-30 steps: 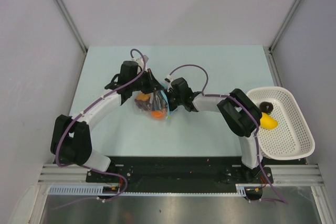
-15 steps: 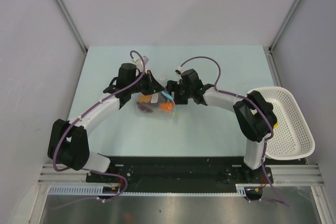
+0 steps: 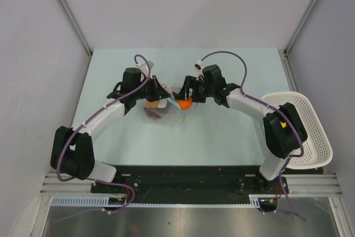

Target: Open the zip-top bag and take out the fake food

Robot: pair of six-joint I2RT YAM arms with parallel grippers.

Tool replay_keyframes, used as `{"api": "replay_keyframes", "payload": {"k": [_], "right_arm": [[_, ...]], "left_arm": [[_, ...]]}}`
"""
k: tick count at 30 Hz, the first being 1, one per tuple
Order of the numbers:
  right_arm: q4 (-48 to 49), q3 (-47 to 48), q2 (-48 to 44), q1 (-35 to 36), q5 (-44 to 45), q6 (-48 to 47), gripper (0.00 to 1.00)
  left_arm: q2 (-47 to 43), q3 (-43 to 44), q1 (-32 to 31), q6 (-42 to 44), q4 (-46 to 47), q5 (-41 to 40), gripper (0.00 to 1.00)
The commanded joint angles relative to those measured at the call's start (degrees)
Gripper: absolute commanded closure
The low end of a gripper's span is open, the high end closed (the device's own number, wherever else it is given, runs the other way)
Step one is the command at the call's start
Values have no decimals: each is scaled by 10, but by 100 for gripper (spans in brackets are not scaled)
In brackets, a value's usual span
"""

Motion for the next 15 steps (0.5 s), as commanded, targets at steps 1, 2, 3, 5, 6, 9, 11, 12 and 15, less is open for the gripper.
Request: {"api": "replay_keyframes", "payload": {"k": [1, 2, 3, 5, 6, 9, 11, 12, 15], "right_arm": [[-57, 29, -108, -42, 24, -4, 54], [-77, 30, -119, -55, 31, -5, 55], [-114, 30, -129, -80, 39, -10, 55], [-156, 30, -158, -107, 50, -22, 55], [-200, 30, -168, -131, 63, -42, 55], [-276, 21, -201, -164, 103, -74, 54], [-304, 3, -231, -201, 123, -90, 54], [-333, -1, -240, -215, 143, -90, 54], [-399, -28, -278, -291, 177, -76, 54]], "left_arm": [[-1, 16, 8, 15, 12, 18, 100], [0, 17, 9, 17, 12, 18, 100], [2, 21, 9, 19, 11, 19, 100], [6, 24, 10, 23, 8, 21, 100], [8, 26, 10, 24, 8, 20, 100], [16, 27, 11, 24, 14, 25, 100], [25, 26, 11, 19, 25, 31, 100], [27, 26, 11, 16, 29, 33, 100], [35, 28, 11, 11, 39, 38, 100]]}}
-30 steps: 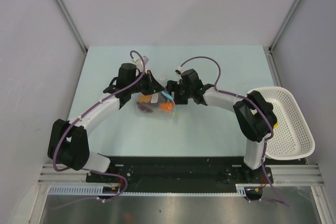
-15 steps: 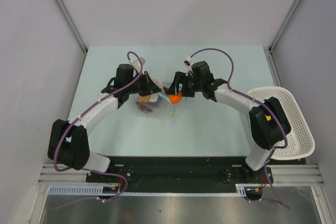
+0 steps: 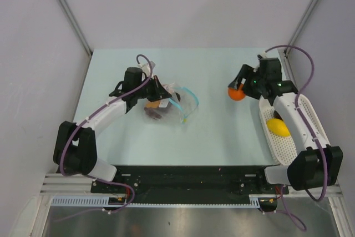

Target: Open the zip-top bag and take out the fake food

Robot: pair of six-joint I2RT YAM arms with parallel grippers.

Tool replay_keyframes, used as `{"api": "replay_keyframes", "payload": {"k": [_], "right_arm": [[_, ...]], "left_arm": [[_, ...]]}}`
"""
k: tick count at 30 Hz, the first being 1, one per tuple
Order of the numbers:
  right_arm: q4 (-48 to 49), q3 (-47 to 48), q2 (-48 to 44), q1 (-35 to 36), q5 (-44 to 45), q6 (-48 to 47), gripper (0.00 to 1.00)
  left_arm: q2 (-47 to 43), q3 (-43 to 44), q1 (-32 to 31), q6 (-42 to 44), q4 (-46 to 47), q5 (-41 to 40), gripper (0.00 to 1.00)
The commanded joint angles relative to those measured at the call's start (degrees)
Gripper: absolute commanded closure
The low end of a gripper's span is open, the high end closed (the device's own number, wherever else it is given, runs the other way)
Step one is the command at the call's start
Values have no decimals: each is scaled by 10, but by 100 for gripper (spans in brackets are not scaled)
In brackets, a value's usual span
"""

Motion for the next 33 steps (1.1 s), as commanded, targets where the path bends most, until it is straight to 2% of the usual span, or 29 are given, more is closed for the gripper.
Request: {"api": "replay_keyframes", "payload": {"k": [1, 2, 5, 8, 11, 14, 20, 23, 24, 25, 26, 28, 33], "right_arm": [[-145, -40, -63, -93, 77, -9, 54], [-159, -50, -83, -145, 85, -2, 54], [-210, -86, -105, -236, 108, -1, 55], [-244, -104, -125, -264, 186, 0, 54], [-223, -120, -130, -269, 265, -13, 51], [-155, -121, -111, -268, 202, -41, 50], [-104, -111, -38, -297, 167, -33, 48], [-64, -110, -8, -304, 133, -42, 40], [-59, -108, 0, -303, 125, -41, 30], [-56, -108, 12, -303, 121, -36, 25], [-54, -105, 16, -302, 106, -35, 14], [-51, -103, 18, -293, 98, -41, 1], [-77, -83, 10, -273, 114, -52, 0]], "left_arm": [[12, 22, 4, 5, 37, 18, 100], [14, 23, 4, 4, 38, 19, 100], [24, 29, 5, 2, 44, 26, 100], [34, 36, 5, 0, 44, 35, 100], [41, 51, 6, 5, 38, 41, 100], [47, 58, 10, 6, 37, 44, 100], [45, 57, 11, 0, 41, 52, 100], [38, 49, 11, 0, 41, 50, 100], [34, 47, 11, 0, 38, 50, 100], [33, 44, 11, 0, 38, 47, 100], [27, 40, 11, 1, 39, 46, 100], [26, 37, 11, -1, 40, 43, 100], [24, 38, 11, -3, 36, 41, 100]]}}
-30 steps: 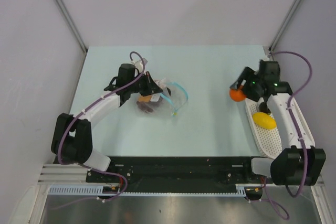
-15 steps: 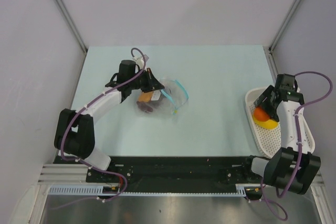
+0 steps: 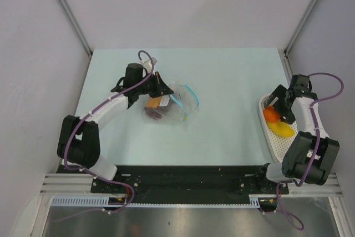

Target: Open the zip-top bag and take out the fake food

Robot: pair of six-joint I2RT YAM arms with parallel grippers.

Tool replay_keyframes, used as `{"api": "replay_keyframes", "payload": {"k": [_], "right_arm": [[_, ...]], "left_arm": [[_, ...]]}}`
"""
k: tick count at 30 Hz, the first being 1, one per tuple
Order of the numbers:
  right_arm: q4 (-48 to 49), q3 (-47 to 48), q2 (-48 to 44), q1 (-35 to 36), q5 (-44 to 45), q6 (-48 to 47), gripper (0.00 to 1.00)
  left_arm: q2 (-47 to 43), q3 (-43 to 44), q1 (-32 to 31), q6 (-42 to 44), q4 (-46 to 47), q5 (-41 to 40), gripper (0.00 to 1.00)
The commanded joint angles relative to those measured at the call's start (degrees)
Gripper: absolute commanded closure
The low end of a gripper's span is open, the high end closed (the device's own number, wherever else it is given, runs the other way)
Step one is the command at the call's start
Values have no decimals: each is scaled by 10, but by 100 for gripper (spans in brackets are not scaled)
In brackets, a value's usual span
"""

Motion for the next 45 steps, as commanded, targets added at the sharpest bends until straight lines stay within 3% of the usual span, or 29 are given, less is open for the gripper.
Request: {"api": "replay_keyframes", "payload": {"k": [1, 9, 18, 21, 25, 26, 28, 32, 39, 43, 45], "right_arm": [[-4, 40, -18, 18, 20, -13, 0], [-16, 99, -48, 109, 60, -20, 0], [218, 116, 1, 350, -83, 28, 2], [289, 122, 44, 403, -107, 65, 11], [351, 127, 111, 473, -135, 97, 35], [362, 127, 137, 477, -144, 118, 49], [393, 130, 160, 490, -164, 132, 61], [404, 137, 199, 513, -153, 151, 67], [435, 138, 233, 556, -141, 157, 67], [451, 138, 267, 573, -120, 188, 52], [475, 138, 279, 575, -113, 203, 50]], "left_arm": [[-20, 3, 4, -1, 17, 5, 100], [-28, 8, 4, -6, 7, -2, 100], [-38, 15, 4, -3, -9, -15, 100], [-38, 25, 4, -3, -16, -16, 100], [-45, 39, 4, -3, -29, -21, 100], [-47, 41, 4, -2, -33, -24, 100], [-53, 44, 4, -1, -40, -26, 100], [-56, 43, 4, -3, -45, -27, 100], [-62, 39, 3, -8, -47, -30, 100], [-72, 25, -3, -15, -39, -33, 100], [-75, 22, -6, -16, -41, -34, 100]]}}
